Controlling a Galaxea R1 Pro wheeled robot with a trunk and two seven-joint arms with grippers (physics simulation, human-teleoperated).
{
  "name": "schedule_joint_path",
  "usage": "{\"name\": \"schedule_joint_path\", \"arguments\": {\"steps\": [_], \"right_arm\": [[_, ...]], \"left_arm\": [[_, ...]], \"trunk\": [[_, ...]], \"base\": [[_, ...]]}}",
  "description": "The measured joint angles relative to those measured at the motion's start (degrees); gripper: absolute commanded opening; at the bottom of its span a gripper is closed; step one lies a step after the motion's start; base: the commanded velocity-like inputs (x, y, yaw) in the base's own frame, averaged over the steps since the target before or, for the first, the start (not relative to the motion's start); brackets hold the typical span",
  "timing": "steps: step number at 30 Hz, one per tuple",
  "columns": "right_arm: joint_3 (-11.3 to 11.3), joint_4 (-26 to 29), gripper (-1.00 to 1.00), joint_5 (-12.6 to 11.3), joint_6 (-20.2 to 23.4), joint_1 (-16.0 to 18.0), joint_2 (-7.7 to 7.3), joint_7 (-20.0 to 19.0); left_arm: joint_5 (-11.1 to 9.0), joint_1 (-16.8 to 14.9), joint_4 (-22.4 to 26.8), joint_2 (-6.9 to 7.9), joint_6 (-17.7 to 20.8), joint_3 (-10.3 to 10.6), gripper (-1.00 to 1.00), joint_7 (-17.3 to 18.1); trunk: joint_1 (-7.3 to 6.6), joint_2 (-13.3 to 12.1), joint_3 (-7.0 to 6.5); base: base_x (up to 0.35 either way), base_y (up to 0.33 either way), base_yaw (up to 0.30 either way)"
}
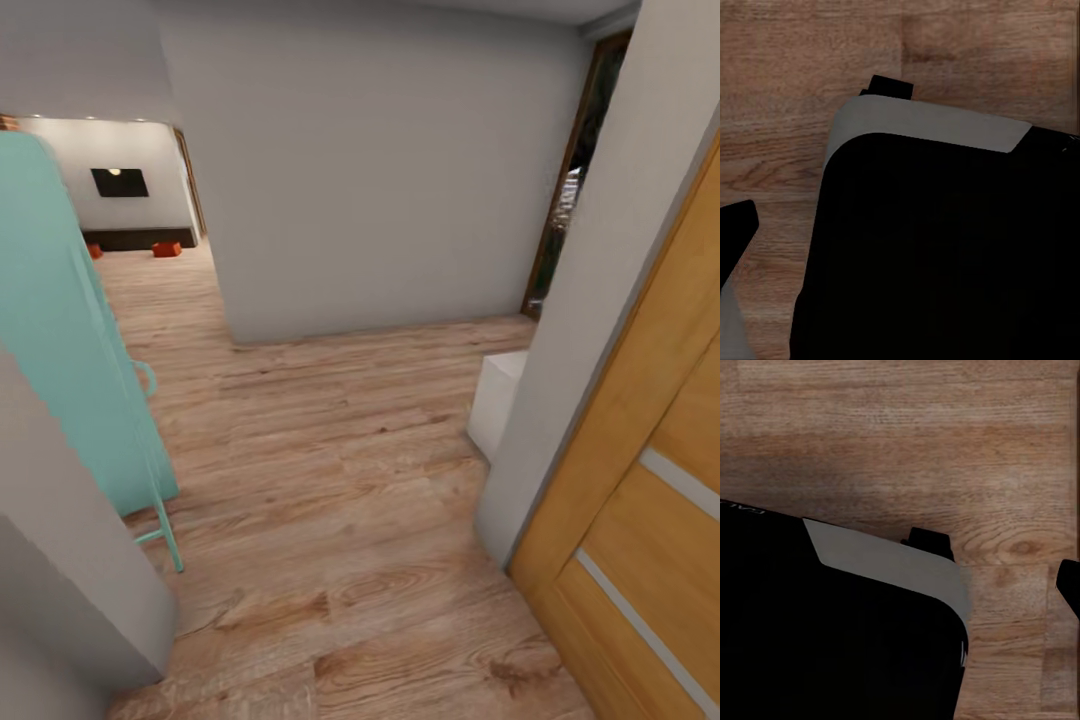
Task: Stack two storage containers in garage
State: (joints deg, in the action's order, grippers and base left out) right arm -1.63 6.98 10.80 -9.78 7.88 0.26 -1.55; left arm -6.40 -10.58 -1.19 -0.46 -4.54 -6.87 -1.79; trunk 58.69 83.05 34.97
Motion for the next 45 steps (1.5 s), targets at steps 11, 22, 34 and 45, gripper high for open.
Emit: {"name": "schedule_joint_path", "arguments": {"steps": [11, 22, 34, 45], "right_arm": [[0.0, 0.0, 1.0, 0.0, 0.0, 0.0, 0.02, 0.0], [0.0, 0.0, 1.0, 0.08, 0.0, 0.0, -0.06, 0.0], [0.0, 0.0, 1.0, 0.28, 0.0, 0.0, 0.04, 0.0], [0.0, 0.0, 1.0, 0.35, 0.0, 0.0, 0.13, 0.05]], "left_arm": [[0.0, 0.0, 0.0, 0.02, 0.0, 0.0, 1.0, 0.0], [0.0, 0.0, 0.0, 0.03, 0.0, 0.0, 1.0, 0.0], [0.0, 0.0, 0.0, 0.03, 0.0, 0.0, 1.0, 0.0], [-0.01, 0.0, 0.0, 0.03, 0.0, 0.0, 1.0, 0.0]], "trunk": [[0.0, 0.0, 0.0], [0.0, 0.0, 0.0], [0.0, 0.0, 0.0], [0.0, 0.0, 0.0]], "base": [[0.34, 0.0, 0.0], [0.34, 0.0, 0.0], [0.34, 0.0, 0.0], [0.34, 0.0, 0.0]]}}
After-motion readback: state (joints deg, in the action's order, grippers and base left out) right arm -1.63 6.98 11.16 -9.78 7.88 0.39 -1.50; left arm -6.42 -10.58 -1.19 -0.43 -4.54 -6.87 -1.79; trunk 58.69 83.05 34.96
